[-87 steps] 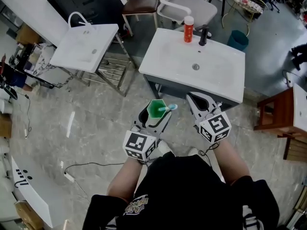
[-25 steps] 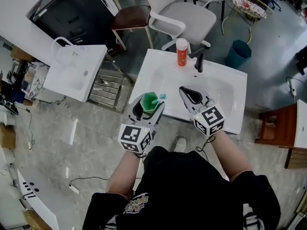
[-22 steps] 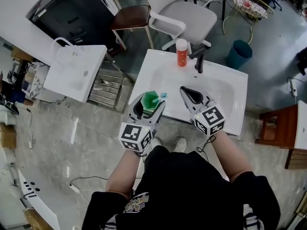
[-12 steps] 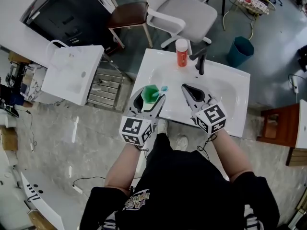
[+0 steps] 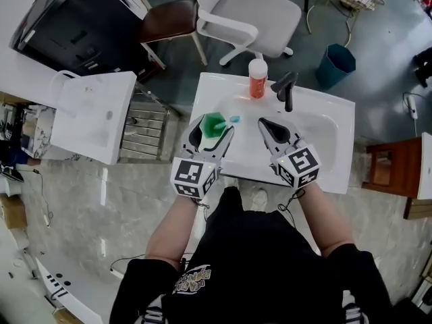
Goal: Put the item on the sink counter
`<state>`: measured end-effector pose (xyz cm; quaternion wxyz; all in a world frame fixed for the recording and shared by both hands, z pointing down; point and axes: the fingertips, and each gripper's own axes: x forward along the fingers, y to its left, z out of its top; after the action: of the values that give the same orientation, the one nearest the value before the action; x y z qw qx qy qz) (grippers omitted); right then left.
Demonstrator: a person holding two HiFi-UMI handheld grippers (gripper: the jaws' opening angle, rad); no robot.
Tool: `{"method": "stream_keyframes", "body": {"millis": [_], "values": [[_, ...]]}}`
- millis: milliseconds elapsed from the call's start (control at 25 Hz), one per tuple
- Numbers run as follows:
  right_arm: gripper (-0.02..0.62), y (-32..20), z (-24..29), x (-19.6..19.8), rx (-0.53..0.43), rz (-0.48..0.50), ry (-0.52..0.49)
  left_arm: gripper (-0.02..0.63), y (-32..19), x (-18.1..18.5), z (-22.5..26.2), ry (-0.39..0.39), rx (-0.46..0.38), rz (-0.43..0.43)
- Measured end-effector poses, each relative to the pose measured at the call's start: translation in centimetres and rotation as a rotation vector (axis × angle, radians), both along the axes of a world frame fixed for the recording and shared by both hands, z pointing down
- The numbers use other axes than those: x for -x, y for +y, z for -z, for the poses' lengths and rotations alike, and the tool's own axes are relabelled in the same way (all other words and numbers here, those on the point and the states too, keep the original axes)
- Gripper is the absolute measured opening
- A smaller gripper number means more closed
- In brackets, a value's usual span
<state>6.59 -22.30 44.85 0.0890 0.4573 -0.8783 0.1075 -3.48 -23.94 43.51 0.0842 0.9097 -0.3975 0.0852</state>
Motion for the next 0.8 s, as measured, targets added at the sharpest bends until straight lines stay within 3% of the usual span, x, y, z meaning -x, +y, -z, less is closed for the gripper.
{"method": "stream_keyframes", "body": {"millis": [800], "values": [[0.054,-5.9,-5.1,3.4,0.13,-0.102,0.034,0.305,-12.0,2.5,-7.8,-0.014,0.027,-0.097]]}}
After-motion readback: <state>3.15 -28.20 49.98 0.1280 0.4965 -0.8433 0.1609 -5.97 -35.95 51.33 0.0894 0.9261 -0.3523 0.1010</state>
